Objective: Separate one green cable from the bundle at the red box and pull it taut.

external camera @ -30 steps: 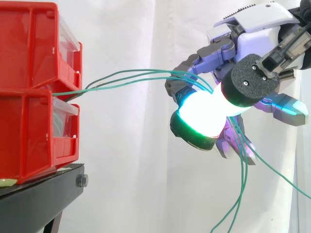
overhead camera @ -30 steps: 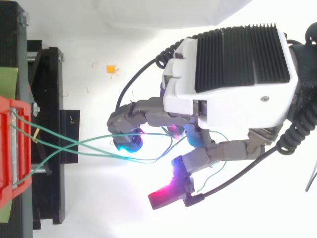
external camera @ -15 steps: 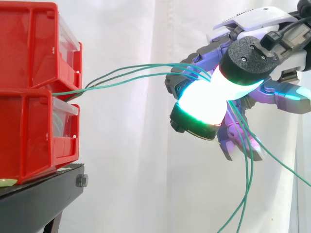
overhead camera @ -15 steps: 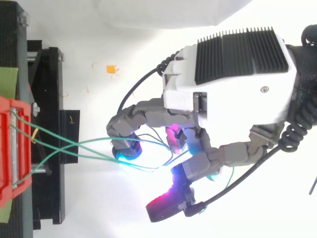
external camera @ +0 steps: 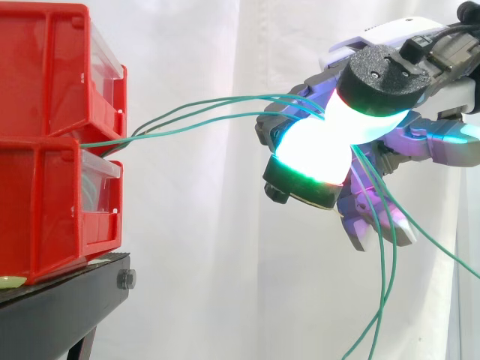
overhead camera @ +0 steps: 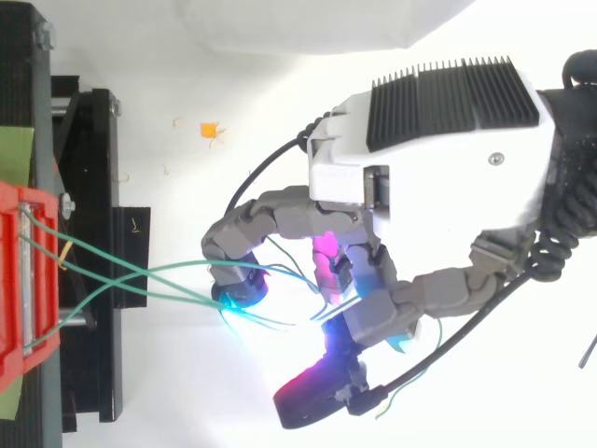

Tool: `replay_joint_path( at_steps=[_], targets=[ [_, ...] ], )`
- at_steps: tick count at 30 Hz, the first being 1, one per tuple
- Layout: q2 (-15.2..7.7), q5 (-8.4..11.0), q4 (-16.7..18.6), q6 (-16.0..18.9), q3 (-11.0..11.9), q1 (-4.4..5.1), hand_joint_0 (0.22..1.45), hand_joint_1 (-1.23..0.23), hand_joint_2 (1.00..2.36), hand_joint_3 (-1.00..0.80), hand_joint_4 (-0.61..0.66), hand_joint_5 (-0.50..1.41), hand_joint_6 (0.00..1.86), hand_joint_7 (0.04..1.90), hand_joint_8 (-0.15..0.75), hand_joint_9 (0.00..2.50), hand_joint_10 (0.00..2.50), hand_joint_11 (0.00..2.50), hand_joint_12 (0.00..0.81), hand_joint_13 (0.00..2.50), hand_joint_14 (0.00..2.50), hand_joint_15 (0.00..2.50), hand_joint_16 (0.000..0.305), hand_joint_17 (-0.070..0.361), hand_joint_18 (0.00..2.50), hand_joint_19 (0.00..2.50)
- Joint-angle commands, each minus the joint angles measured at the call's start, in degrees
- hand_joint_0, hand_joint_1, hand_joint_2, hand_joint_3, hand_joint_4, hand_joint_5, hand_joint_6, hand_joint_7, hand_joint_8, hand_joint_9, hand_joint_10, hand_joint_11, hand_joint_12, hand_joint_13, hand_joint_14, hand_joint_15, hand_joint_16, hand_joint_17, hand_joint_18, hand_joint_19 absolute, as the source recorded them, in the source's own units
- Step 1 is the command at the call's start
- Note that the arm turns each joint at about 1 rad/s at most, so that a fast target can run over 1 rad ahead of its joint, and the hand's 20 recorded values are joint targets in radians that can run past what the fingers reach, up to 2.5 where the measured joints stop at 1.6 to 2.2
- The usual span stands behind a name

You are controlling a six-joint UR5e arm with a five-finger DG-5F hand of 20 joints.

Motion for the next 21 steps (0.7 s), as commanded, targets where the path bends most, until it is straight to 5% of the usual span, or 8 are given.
replay_joint_path(
  at_steps=[1, 9, 13, 21],
  targets=[
    [0.0, -0.02, -0.1, 0.9, 0.0, 0.0, 0.71, -0.71, 1.01, -0.33, 0.07, 0.12, 0.5, 1.32, 0.221, 1.81, 0.01, 0.24, 0.412, 1.18, 0.02, 0.54, 0.044, 0.098, 0.83, 0.6],
    [0.1, -0.29, 0.0, 1.0, 0.0, 0.09, 0.65, -0.71, 1.01, -0.39, 0.1, 0.12, 0.5, 1.32, 0.213, 1.81, 0.01, 0.26, 0.41, 1.19, 0.02, 0.54, 0.045, 0.102, 0.83, 0.62],
    [0.1, -0.46, -0.1, 1.0, 0.0, 0.0, 0.52, -0.63, 1.0, -0.5, 0.11, 0.12, 0.5, 1.31, 0.232, 1.81, 0.01, 0.25, 0.433, 1.21, 0.01, 0.54, 0.052, 0.117, 0.88, 0.62],
    [0.0, -1.25, -0.2, 1.0, -0.1, 0.0, 0.44, -0.51, 1.0, -0.5, 0.13, 0.11, 0.5, 1.29, 0.258, 1.83, 0.01, 0.22, 0.469, 1.25, 0.02, 0.51, 0.061, 0.137, 0.95, 0.57]
  ],
)
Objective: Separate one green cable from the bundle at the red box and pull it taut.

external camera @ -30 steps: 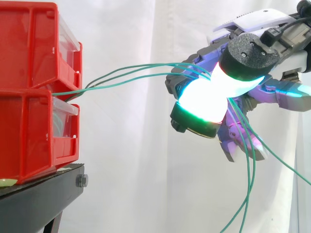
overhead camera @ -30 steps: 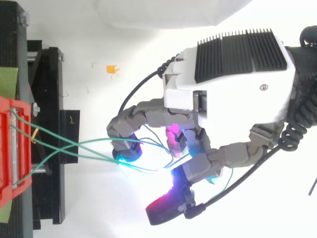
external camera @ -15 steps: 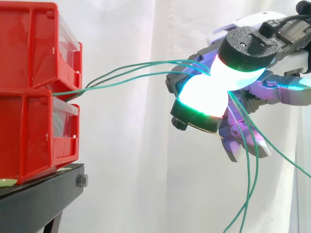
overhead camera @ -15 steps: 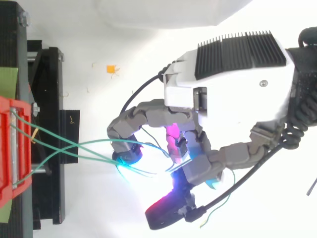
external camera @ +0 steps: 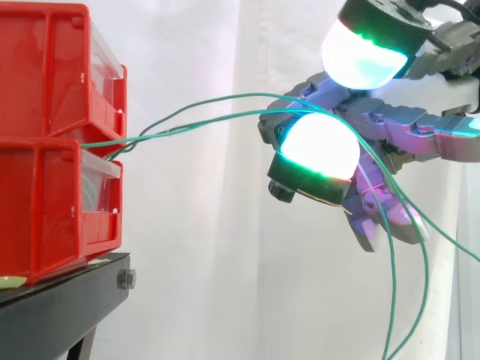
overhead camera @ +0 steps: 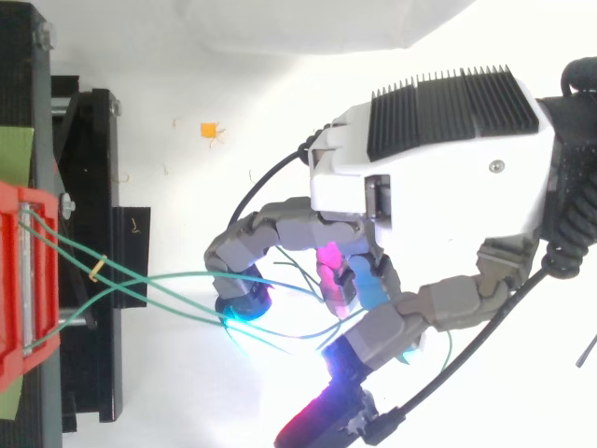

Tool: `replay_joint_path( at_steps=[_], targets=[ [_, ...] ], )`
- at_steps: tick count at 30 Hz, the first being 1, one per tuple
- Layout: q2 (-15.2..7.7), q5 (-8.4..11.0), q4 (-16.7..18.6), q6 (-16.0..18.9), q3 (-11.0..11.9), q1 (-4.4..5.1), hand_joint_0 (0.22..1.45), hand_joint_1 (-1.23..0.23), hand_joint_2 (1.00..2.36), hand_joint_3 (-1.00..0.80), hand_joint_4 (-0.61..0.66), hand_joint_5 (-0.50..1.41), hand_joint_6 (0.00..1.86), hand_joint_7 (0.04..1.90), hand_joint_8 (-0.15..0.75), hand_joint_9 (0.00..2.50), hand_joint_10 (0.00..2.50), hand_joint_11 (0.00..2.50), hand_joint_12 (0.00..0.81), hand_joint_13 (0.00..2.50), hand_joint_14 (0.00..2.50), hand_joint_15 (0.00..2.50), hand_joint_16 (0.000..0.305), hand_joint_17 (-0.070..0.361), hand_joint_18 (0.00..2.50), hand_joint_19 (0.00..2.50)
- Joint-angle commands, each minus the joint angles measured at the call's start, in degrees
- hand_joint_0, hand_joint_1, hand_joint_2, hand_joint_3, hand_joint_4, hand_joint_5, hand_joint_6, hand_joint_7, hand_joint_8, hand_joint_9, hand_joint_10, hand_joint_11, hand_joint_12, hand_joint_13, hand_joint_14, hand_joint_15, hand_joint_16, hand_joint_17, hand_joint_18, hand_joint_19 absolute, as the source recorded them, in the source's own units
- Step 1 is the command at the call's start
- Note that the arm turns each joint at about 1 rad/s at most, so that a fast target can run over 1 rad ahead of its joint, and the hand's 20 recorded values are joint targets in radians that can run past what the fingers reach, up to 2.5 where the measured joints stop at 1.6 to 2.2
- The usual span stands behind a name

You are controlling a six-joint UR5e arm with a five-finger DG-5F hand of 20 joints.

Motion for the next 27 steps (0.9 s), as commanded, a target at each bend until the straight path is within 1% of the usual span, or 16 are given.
replay_joint_path(
  at_steps=[1, 2, 4, 5, 6, 8, 10, 12, 13, 15, 17, 19, 24, 27],
  targets=[
    [0.0, -0.15, 0.0, 0.0, -0.1, -0.03, 0.44, -0.51, 1.0, -0.5, 0.13, 0.11, 0.5, 1.29, 0.259, 1.83, 0.01, 0.22, 0.472, 1.25, 0.01, 0.52, 0.061, 0.137, 0.95, 0.58],
    [0.0, -0.24, 0.0, 0.0, -0.1, -0.03, 0.44, -0.49, 1.0, -0.5, 0.13, 0.11, 0.5, 1.29, 0.259, 1.83, 0.01, 0.22, 0.472, 1.25, 0.01, 0.51, 0.061, 0.138, 0.95, 0.57],
    [0.0, -0.24, 0.0, 0.0, -0.1, -0.03, 0.44, -0.34, 1.0, -0.5, 0.11, 0.12, 0.5, 1.27, 0.236, 1.86, 0.01, 0.19, 0.47, 1.27, 0.01, 0.51, 0.062, 0.139, 0.97, 0.57],
    [0.0, -0.24, 0.0, 0.0, -0.1, -0.03, 0.45, -0.3, 1.0, -0.5, 0.1, 0.12, 0.5, 1.26, 0.231, 1.87, 0.01, 0.2, 0.461, 1.27, 0.02, 0.51, 0.06, 0.136, 0.95, 0.57],
    [0.1, -0.24, 0.0, 0.1, -0.1, -0.03, 0.49, -0.21, 1.0, -0.5, 0.08, 0.13, 0.5, 1.26, 0.212, 1.89, 0.01, 0.22, 0.447, 1.28, 0.01, 0.52, 0.056, 0.125, 0.93, 0.59],
    [0.1, -0.24, 0.0, 0.0, -0.1, -0.03, 0.52, -0.17, 1.0, -0.5, 0.06, 0.13, 0.5, 1.27, 0.185, 1.93, 0.01, 0.23, 0.433, 1.3, 0.01, 0.53, 0.052, 0.117, 0.93, 0.61],
    [0.0, -0.24, 0.1, 0.1, -0.1, -0.03, 0.58, -0.22, 1.0, -0.5, 0.04, 0.14, 0.5, 1.28, 0.149, 1.96, 0.01, 0.25, 0.413, 1.3, 0.02, 0.54, 0.046, 0.103, 0.92, 0.61],
    [0.1, -0.24, 0.0, 0.0, -0.1, -0.03, 0.62, -0.29, 1.0, -0.5, 0.04, 0.14, 0.5, 1.28, 0.137, 1.97, 0.01, 0.25, 0.411, 1.31, 0.02, 0.53, 0.044, 0.1, 0.92, 0.61],
    [0.0, -0.24, 0.0, 0.0, -0.1, -0.03, 0.65, -0.37, 1.0, -0.5, 0.05, 0.14, 0.5, 1.28, 0.141, 1.97, 0.01, 0.26, 0.412, 1.31, 0.02, 0.53, 0.043, 0.097, 0.92, 0.61],
    [0.0, -0.24, 0.0, 0.0, -0.1, -0.03, 0.7, -0.47, 1.0, -0.5, 0.05, 0.14, 0.5, 1.28, 0.146, 1.98, 0.01, 0.26, 0.414, 1.3, 0.02, 0.52, 0.043, 0.097, 0.92, 0.6],
    [0.0, -0.24, 0.2, 0.0, -0.1, -0.03, 0.72, -0.52, 1.0, -0.5, 0.05, 0.14, 0.5, 1.28, 0.152, 1.98, 0.01, 0.27, 0.411, 1.29, 0.02, 0.53, 0.042, 0.096, 0.92, 0.6],
    [0.1, -0.24, 0.2, 0.0, -0.1, -0.03, 0.74, -0.56, 1.0, -0.47, 0.06, 0.14, 0.5, 1.29, 0.154, 1.98, 0.01, 0.28, 0.416, 1.29, 0.02, 0.53, 0.042, 0.094, 0.91, 0.6],
    [0.0, -0.24, 0.3, 0.0, -0.1, -0.03, 0.76, -0.62, 1.01, -0.38, 0.03, 0.15, 0.5, 1.28, 0.165, 1.97, 0.01, 0.3, 0.415, 1.27, 0.01, 0.52, 0.041, 0.093, 0.89, 0.62],
    [0.0, -0.15, 0.3, 0.0, -0.1, -0.03, 0.75, -0.7, 1.01, -0.32, 0.0, 0.14, 0.5, 1.29, 0.186, 1.95, 0.01, 0.3, 0.41, 1.25, 0.02, 0.53, 0.042, 0.093, 0.86, 0.61]
  ],
)
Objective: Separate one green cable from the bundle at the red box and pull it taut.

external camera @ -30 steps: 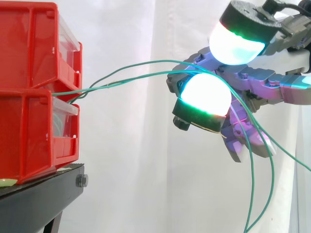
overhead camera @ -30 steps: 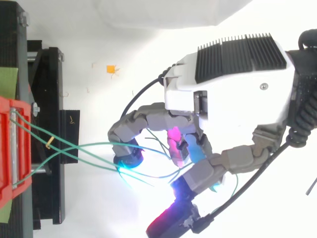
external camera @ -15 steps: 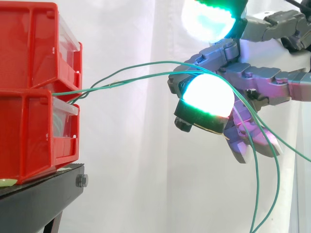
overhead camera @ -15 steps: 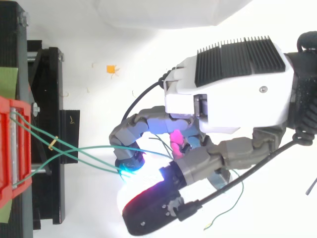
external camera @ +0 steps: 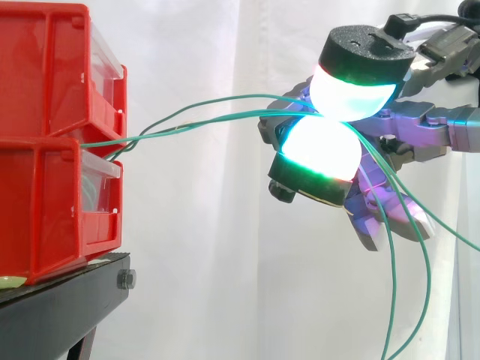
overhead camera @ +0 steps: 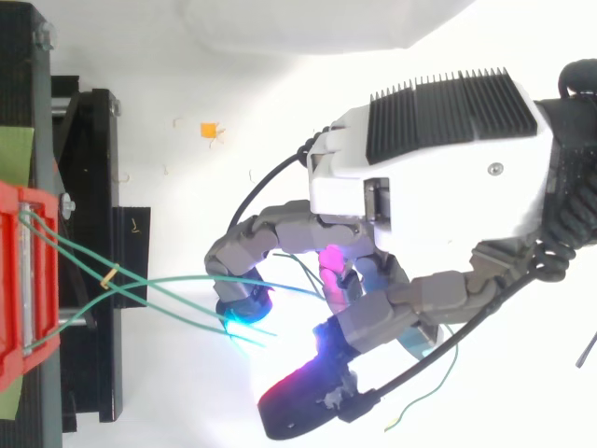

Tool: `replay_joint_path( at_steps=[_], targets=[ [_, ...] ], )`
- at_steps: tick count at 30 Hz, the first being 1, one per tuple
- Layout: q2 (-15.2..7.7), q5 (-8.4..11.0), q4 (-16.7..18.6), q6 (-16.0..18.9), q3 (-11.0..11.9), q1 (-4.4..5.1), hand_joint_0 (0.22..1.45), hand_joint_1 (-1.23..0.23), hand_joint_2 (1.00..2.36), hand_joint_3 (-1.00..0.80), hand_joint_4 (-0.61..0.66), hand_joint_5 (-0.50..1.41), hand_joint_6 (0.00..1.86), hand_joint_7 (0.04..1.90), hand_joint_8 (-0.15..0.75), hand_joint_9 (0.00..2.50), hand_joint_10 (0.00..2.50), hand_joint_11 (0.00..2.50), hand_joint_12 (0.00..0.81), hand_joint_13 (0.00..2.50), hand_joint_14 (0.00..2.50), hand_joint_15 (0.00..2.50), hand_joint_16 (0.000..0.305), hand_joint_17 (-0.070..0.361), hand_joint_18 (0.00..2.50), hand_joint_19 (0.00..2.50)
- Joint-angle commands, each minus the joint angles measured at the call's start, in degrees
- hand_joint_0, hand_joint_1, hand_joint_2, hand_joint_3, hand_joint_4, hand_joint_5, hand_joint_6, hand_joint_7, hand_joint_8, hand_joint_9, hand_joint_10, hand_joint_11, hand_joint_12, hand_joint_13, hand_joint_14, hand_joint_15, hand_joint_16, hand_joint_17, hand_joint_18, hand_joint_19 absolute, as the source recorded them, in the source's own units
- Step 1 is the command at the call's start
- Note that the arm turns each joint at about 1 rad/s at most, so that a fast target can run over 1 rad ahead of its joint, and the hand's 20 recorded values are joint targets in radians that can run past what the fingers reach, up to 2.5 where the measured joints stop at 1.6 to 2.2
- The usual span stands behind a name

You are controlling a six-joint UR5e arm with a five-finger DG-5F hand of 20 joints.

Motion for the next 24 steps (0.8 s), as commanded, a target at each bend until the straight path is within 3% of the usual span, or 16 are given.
replay_joint_path(
  at_steps=[1, 2, 3, 4, 6, 8, 10, 11, 12, 17, 21, 24],
  targets=[
    [0.1, 0.06, 0.0, 0.0, 0.0, -0.02, 0.73, -0.77, 1.01, -0.32, 0.03, 0.14, 0.5, 1.29, 0.186, 1.94, 0.01, 0.3, 0.408, 1.25, 0.02, 0.53, 0.042, 0.095, 0.86, 0.61],
    [0.0, 0.06, 0.0, 0.0, 0.0, -0.02, 0.73, -0.78, 1.01, -0.33, 0.03, 0.14, 0.5, 1.28, 0.192, 1.94, 0.01, 0.3, 0.409, 1.25, 0.02, 0.53, 0.042, 0.095, 0.86, 0.61],
    [0.0, 0.06, 0.0, 0.0, -0.1, -0.02, 0.69, -0.89, 1.01, -0.39, 0.07, 0.14, 0.5, 1.29, 0.193, 1.92, 0.01, 0.3, 0.411, 1.24, 0.02, 0.53, 0.044, 0.099, 0.85, 0.61],
    [0.0, 0.06, 0.0, 0.0, -0.1, -0.02, 0.61, -0.9, 1.0, -0.5, 0.09, 0.14, 0.5, 1.3, 0.202, 1.9, 0.01, 0.28, 0.411, 1.22, 0.02, 0.55, 0.045, 0.102, 0.82, 0.61],
    [0.0, 0.06, 0.0, 0.0, -0.1, -0.02, 0.52, -0.87, 1.0, -0.5, 0.11, 0.14, 0.5, 1.29, 0.209, 1.9, 0.01, 0.24, 0.427, 1.23, 0.01, 0.54, 0.051, 0.115, 0.83, 0.6],
    [0.0, 0.06, 0.0, 0.0, -0.1, -0.02, 0.4, -0.74, 1.0, -0.5, 0.13, 0.14, 0.5, 1.27, 0.224, 1.92, 0.01, 0.18, 0.467, 1.27, 0.01, 0.51, 0.062, 0.139, 0.92, 0.54],
    [0.1, 0.06, 0.0, 0.0, -0.1, -0.02, 0.34, -0.42, 1.0, -0.5, 0.13, 0.14, 0.5, 1.23, 0.238, 1.92, 0.01, 0.08, 0.492, 1.3, 0.01, 0.47, 0.071, 0.159, 0.96, 0.5],
    [0.0, 0.06, 0.0, 0.0, -0.1, -0.02, 0.34, -0.35, 1.0, -0.5, 0.12, 0.14, 0.5, 1.23, 0.24, 1.92, 0.0, 0.07, 0.492, 1.3, 0.01, 0.46, 0.071, 0.16, 0.96, 0.5],
    [0.0, 0.15, 0.0, 0.0, -0.1, -0.02, 0.35, -0.15, 1.0, -0.5, 0.12, 0.14, 0.5, 1.22, 0.234, 1.92, 0.0, 0.05, 0.493, 1.3, 0.01, 0.45, 0.071, 0.16, 0.95, 0.5],
    [0.0, 0.15, 0.0, 0.0, -0.1, -0.02, 0.4, 0.08, 1.0, -0.5, 0.1, 0.14, 0.5, 1.22, 0.219, 1.89, 0.0, 0.06, 0.47, 1.26, 0.01, 0.45, 0.065, 0.147, 0.85, 0.53],
    [0.0, 0.15, 0.0, 0.0, -0.1, -0.02, 0.5, -0.02, 1.0, -0.5, 0.06, 0.14, 0.5, 1.24, 0.152, 1.92, 0.0, 0.12, 0.424, 1.23, 0.01, 0.48, 0.053, 0.119, 0.75, 0.58],
    [0.0, 0.15, 0.0, 0.0, -0.2, -0.02, 0.59, -0.22, 1.0, -0.5, 0.03, 0.14, 0.5, 1.26, 0.109, 1.95, 0.01, 0.16, 0.404, 1.25, 0.01, 0.5, 0.045, 0.101, 0.76, 0.6]
  ],
)
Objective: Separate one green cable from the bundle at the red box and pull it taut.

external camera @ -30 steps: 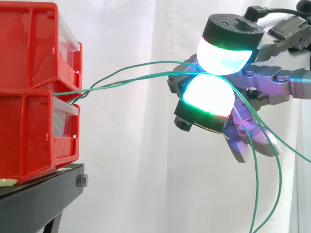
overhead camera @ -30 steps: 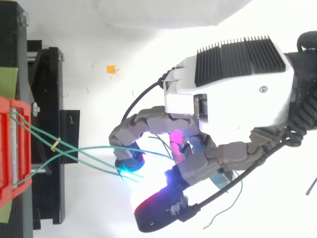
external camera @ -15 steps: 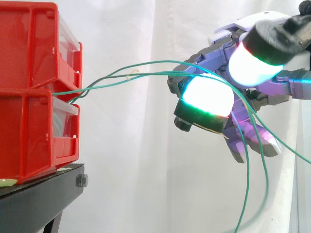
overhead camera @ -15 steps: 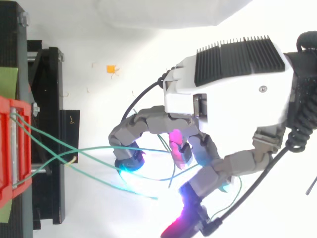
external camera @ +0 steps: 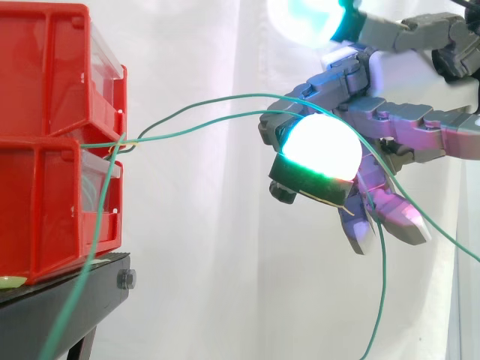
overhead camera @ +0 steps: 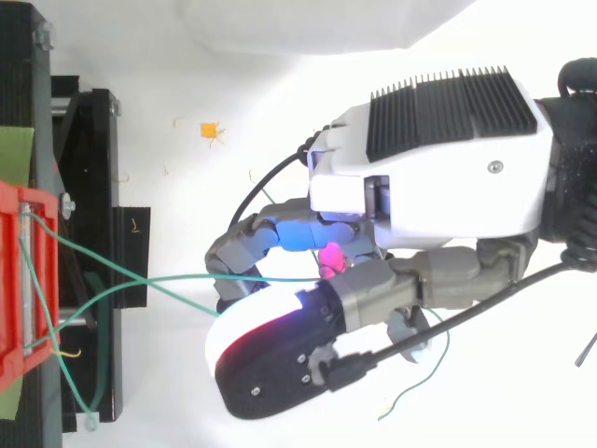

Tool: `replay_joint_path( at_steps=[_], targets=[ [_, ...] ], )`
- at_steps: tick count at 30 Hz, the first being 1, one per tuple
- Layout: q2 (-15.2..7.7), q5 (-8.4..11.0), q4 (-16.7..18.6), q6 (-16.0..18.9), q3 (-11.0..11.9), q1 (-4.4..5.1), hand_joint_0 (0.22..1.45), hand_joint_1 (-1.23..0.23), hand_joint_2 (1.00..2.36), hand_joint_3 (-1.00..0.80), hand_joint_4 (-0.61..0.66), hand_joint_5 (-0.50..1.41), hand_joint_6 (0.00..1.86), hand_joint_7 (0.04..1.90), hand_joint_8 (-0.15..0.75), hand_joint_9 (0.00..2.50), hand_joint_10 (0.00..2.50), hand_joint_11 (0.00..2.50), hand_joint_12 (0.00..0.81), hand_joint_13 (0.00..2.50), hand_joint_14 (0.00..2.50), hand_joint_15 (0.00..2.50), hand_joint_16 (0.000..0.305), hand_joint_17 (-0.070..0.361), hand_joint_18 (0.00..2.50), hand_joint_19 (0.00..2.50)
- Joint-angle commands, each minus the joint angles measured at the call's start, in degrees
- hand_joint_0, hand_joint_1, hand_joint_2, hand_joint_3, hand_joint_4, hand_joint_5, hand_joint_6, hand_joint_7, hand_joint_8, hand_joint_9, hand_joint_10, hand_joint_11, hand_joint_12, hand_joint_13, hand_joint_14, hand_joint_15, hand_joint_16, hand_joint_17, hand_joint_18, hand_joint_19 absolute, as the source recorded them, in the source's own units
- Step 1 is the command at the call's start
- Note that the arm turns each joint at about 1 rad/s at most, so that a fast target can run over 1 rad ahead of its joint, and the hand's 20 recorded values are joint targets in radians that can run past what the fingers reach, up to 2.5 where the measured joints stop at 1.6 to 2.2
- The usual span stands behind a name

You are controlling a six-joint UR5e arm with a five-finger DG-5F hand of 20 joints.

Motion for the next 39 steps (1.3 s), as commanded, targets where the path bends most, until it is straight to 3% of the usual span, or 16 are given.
replay_joint_path(
  at_steps=[1, 6, 13, 18, 20, 21, 22, 23, 24, 25, 26, 28, 29, 31, 34, 39],
  targets=[
    [0.1, 0.0, 0.0, 0.0, -0.1, 0.09, 0.62, -0.29, 1.0, -0.5, 0.04, 0.14, 0.5, 1.27, 0.097, 1.97, 0.01, 0.17, 0.398, 1.24, 0.02, 0.5, 0.044, 0.098, 0.78, 0.6],
    [0.0, 0.18, 0.0, 0.0, -0.1, 0.09, 0.71, -0.48, 1.0, -0.5, 0.05, 0.15, 0.5, 1.27, 0.097, 1.99, 0.01, 0.19, 0.403, 1.25, 0.02, 0.5, 0.042, 0.095, 0.81, 0.6],
    [0.1, 0.26, 0.0, 0.0, -0.1, 0.09, 0.75, -0.59, 1.01, -0.4, 0.03, 0.15, 0.5, 1.27, 0.117, 1.98, 0.01, 0.21, 0.41, 1.25, 0.02, 0.5, 0.042, 0.094, 0.82, 0.61],
    [0.0, 0.26, 0.0, 0.0, -0.1, 0.0, 0.74, -0.63, 1.01, -0.33, 0.02, 0.15, 0.5, 1.29, 0.145, 1.96, 0.01, 0.21, 0.405, 1.24, 0.02, 0.51, 0.043, 0.096, 0.81, 0.61],
    [0.1, 0.26, -0.2, 0.0, -0.1, 0.0, 0.65, -0.66, 1.01, -0.44, 0.07, 0.14, 0.5, 1.29, 0.149, 1.93, 0.01, 0.2, 0.403, 1.22, 0.01, 0.51, 0.045, 0.102, 0.76, 0.61],
    [0.0, 0.26, -0.2, 0.0, -0.1, 0.0, 0.58, -0.62, 1.0, -0.5, 0.08, 0.14, 0.5, 1.29, 0.162, 1.91, 0.01, 0.19, 0.407, 1.21, 0.02, 0.51, 0.047, 0.106, 0.75, 0.62],
    [0.1, 0.26, -0.2, -0.1, -0.1, 0.09, 0.44, -0.43, 1.0, -0.5, 0.13, 0.14, 0.5, 1.27, 0.21, 1.89, 0.0, 0.09, 0.455, 1.24, 0.01, 0.48, 0.062, 0.14, 0.83, 0.55],
    [0.0, 0.26, -0.3, -0.1, -0.1, 0.09, 0.42, -0.4, 1.0, -0.5, 0.13, 0.14, 0.5, 1.28, 0.215, 1.89, 0.0, 0.08, 0.462, 1.24, 0.01, 0.46, 0.064, 0.144, 0.85, 0.54],
    [0.0, 0.26, -0.2, -0.1, -0.1, 0.09, 0.37, -0.24, 1.0, -0.5, 0.16, 0.13, 0.5, 1.25, 0.245, 1.87, 0.0, 0.05, 0.49, 1.23, 0.01, 0.44, 0.073, 0.165, 0.88, 0.49],
    [0.0, 0.26, -0.2, -0.1, -0.1, 0.09, 0.36, -0.2, 1.0, -0.5, 0.17, 0.13, 0.5, 1.26, 0.249, 1.86, 0.0, 0.04, 0.493, 1.23, 0.01, 0.45, 0.075, 0.168, 0.89, 0.48],
    [0.0, 0.26, -0.2, -0.1, -0.1, 0.09, 0.35, -0.04, 1.0, -0.5, 0.16, 0.13, 0.5, 1.24, 0.257, 1.85, 0.0, 0.01, 0.497, 1.24, 0.01, 0.44, 0.078, 0.175, 0.9, 0.47],
    [0.0, 0.35, -0.2, -0.2, -0.1, 0.18, 0.45, 0.08, 1.0, -0.5, 0.09, 0.14, 0.5, 1.27, 0.209, 1.84, 0.0, 0.03, 0.449, 1.2, 0.01, 0.46, 0.064, 0.145, 0.79, 0.54],
    [0.0, 0.44, -0.2, -0.3, -0.1, 0.18, 0.48, 0.06, 1.0, -0.5, 0.08, 0.14, 0.5, 1.28, 0.187, 1.84, 0.0, 0.04, 0.434, 1.19, 0.01, 0.47, 0.06, 0.134, 0.75, 0.55],
    [0.0, 0.53, -0.3, -0.5, -0.1, 0.35, 0.6, -0.21, 1.0, -0.5, 0.04, 0.15, 0.5, 1.29, 0.119, 1.87, 0.0, 0.08, 0.4, 1.18, 0.01, 0.48, 0.047, 0.106, 0.7, 0.59],
    [0.0, 1.05, -0.3, -1.1, -0.1, 0.35, 0.75, -0.56, 1.0, -0.44, 0.06, 0.15, 0.5, 1.28, 0.093, 1.92, 0.01, 0.1, 0.405, 1.18, 0.01, 0.48, 0.042, 0.096, 0.76, 0.59],
    [0.0, 2.37, -0.2, -1.8, -0.1, 0.53, 0.79, -0.64, 1.01, -0.31, 0.07, 0.15, 0.5, 1.3, 0.145, 1.93, 0.0, 0.09, 0.412, 1.17, 0.01, 0.47, 0.042, 0.095, 0.75, 0.61]
  ],
)
